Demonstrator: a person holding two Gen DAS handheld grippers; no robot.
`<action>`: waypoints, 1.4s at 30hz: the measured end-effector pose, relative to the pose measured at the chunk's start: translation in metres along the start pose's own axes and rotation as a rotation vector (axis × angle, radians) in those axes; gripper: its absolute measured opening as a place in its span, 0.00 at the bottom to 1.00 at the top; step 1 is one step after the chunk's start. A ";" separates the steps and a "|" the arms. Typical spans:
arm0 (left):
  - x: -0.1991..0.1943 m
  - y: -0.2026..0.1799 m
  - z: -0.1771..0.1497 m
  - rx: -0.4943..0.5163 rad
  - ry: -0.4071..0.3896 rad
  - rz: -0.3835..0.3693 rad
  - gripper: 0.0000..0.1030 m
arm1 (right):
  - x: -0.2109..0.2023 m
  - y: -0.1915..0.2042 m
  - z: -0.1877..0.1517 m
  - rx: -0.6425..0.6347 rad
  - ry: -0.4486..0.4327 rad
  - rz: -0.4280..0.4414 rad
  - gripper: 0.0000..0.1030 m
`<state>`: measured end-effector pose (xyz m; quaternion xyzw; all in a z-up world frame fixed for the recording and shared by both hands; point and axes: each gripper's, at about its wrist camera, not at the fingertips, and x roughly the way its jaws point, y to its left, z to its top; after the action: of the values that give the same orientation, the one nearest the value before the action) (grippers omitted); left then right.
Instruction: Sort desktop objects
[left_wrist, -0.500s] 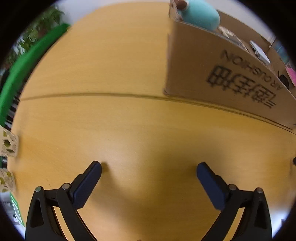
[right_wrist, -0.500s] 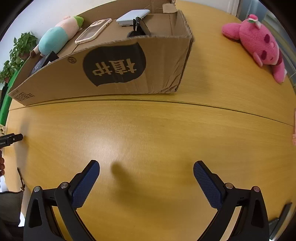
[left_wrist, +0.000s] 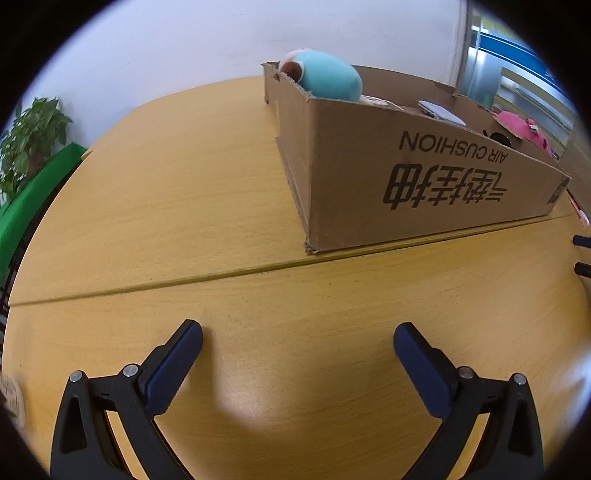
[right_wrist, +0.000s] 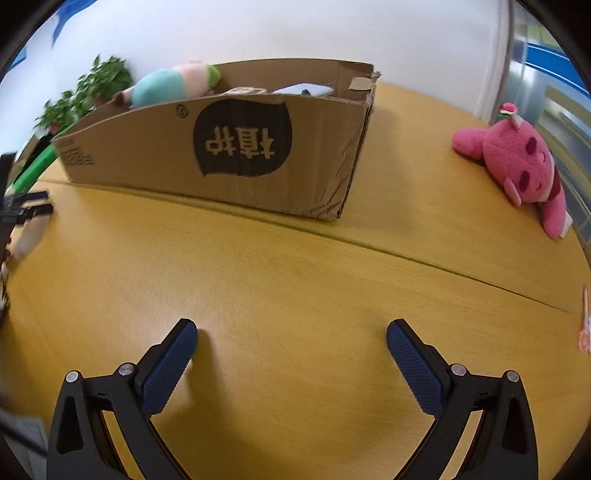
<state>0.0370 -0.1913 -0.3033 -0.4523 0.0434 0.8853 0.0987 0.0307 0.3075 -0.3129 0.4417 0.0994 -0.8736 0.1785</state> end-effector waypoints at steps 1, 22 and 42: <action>0.001 -0.002 0.006 0.009 0.001 -0.005 1.00 | -0.002 -0.004 0.000 -0.024 0.001 0.018 1.00; 0.022 -0.017 0.024 0.046 0.003 -0.025 1.00 | -0.009 -0.017 -0.007 -0.114 -0.004 0.080 1.00; 0.023 -0.017 0.024 0.046 0.002 -0.024 1.00 | -0.009 -0.018 -0.007 -0.115 -0.003 0.084 1.00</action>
<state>0.0085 -0.1676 -0.3079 -0.4514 0.0581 0.8824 0.1197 0.0334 0.3285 -0.3095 0.4333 0.1306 -0.8588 0.2400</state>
